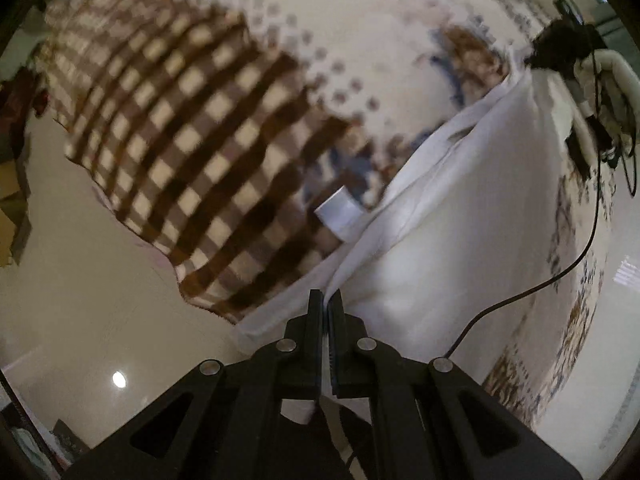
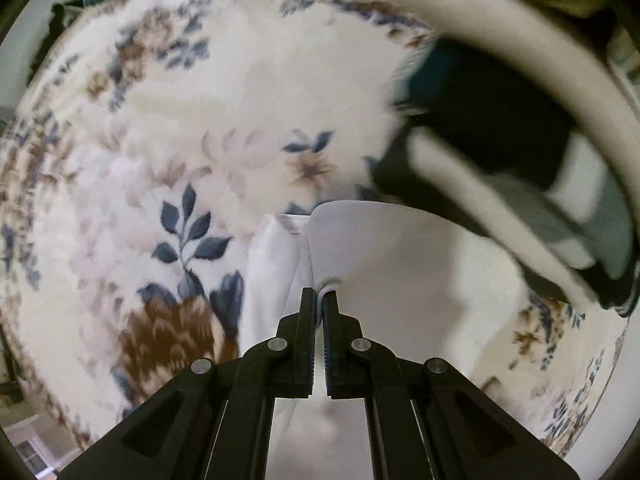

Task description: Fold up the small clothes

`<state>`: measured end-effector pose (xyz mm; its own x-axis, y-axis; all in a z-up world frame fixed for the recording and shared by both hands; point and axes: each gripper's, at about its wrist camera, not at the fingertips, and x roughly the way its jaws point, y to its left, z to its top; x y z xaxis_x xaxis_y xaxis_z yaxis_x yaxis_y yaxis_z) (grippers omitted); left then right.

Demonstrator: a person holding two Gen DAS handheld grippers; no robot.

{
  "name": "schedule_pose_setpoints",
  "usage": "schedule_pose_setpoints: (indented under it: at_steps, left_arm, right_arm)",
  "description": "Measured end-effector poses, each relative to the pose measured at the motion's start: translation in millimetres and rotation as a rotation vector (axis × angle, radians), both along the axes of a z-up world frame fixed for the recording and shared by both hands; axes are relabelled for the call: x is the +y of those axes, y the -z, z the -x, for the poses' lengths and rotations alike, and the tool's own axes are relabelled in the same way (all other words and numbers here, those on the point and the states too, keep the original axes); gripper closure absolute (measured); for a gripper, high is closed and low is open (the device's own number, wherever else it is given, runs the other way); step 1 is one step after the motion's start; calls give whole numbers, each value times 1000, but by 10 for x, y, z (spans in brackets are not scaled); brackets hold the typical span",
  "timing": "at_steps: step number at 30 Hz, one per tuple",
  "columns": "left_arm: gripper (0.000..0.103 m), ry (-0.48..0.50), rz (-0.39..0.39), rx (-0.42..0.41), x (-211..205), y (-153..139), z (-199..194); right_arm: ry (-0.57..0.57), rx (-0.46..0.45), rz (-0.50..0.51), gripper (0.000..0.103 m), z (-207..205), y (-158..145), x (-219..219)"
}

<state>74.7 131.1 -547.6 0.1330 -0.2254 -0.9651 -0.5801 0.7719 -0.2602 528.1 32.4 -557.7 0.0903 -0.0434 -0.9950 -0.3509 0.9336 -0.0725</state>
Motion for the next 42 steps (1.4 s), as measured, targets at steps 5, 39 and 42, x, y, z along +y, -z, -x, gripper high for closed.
schedule_pose_setpoints:
  at_steps: [5,39,42]
  left_arm:
    - [79,-40,99,5,228,37,95]
    - [41,361,163,-250,-508,350,-4667]
    - [37,352,250,-286,-447,428,-4687]
  right_arm:
    - [102,104,-105,79,-12,163,-71]
    - [621,128,-747,57,-242,663,-3000]
    - [615,164,-815,43,-277,797,-2967]
